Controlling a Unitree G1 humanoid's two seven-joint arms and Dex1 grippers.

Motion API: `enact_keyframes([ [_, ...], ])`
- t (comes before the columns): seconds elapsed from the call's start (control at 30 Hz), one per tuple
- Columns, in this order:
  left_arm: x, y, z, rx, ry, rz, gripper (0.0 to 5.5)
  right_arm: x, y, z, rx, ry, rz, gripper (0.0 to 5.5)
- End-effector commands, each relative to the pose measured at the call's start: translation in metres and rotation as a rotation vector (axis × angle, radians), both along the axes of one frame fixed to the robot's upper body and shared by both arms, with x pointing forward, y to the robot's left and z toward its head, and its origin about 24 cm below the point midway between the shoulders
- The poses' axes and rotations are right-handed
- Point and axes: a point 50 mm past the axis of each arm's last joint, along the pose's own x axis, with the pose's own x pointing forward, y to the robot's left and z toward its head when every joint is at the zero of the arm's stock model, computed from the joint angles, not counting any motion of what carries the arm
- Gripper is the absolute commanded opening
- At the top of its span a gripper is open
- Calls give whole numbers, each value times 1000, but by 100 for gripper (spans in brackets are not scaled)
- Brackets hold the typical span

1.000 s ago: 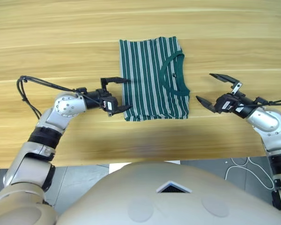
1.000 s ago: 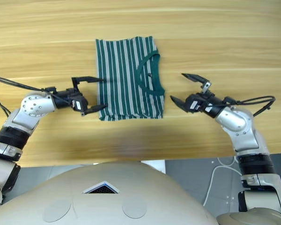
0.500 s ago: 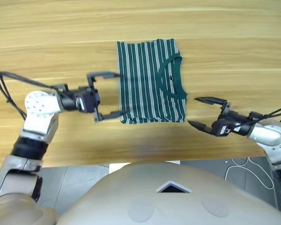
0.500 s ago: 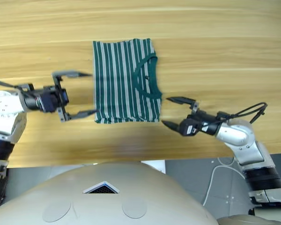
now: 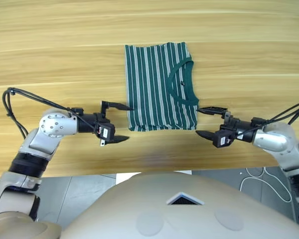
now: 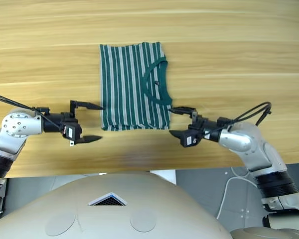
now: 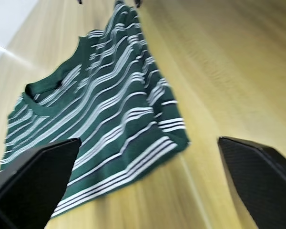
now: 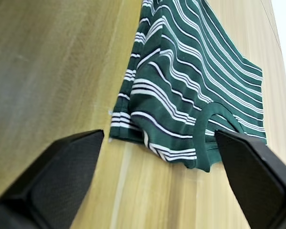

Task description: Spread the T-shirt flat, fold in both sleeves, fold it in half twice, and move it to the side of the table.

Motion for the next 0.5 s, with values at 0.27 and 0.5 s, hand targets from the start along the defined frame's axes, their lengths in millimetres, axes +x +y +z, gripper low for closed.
enact_keyframes([
  [0.27, 1, -6, -11, 35, 1, -47, 417, -9, 5, -27, -107, 99, 25, 411],
  [0.5, 3, -7, -13, 41, 1, -48, 298, -10, 5, -30, -106, 111, 27, 270],
])
